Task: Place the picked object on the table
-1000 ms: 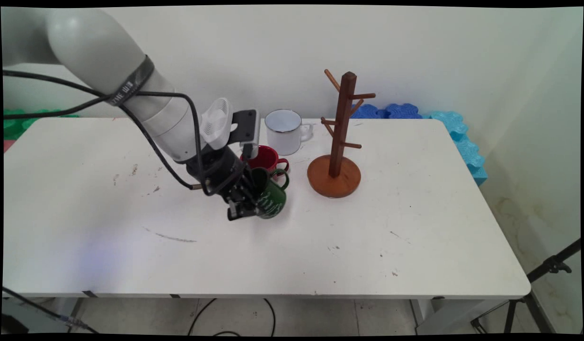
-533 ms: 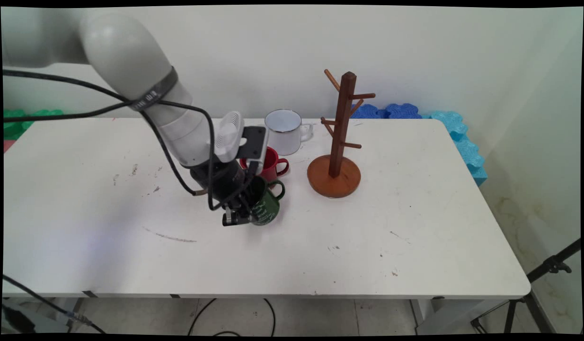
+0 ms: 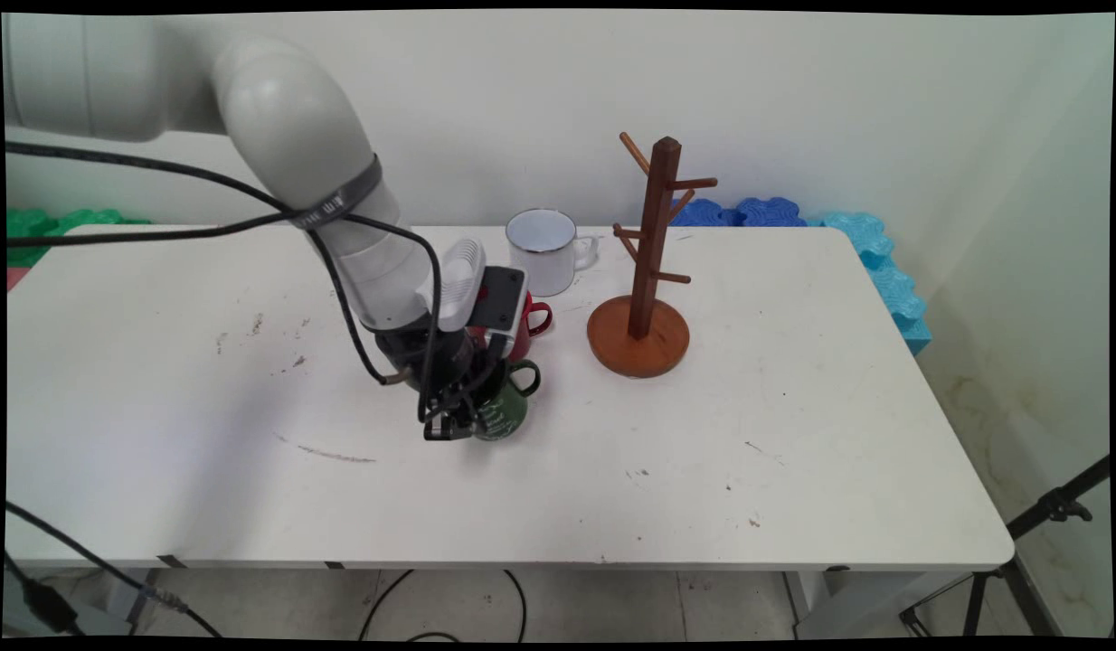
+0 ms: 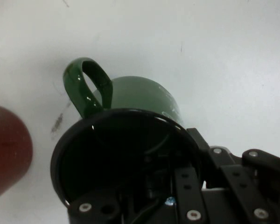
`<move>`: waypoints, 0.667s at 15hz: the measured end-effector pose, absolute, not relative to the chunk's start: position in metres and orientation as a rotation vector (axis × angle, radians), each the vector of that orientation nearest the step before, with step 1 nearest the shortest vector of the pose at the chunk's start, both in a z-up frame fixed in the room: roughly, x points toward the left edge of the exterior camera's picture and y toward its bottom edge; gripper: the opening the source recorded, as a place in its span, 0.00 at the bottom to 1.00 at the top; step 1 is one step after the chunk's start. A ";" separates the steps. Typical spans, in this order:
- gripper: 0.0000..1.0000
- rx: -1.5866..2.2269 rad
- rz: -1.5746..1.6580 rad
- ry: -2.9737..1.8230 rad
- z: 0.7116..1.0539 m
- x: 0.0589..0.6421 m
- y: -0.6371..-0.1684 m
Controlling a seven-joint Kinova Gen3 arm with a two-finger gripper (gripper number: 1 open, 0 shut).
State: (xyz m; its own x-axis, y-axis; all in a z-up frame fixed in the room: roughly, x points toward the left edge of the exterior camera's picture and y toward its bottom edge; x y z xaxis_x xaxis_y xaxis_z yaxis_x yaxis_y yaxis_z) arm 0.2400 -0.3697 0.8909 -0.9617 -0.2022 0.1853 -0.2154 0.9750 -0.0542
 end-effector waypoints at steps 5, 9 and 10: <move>0.00 0.290 0.103 -2.971 0.882 0.233 -0.374; 0.00 0.278 0.098 -2.986 0.876 0.230 -0.376; 0.00 0.276 0.097 -2.989 0.875 0.230 -0.377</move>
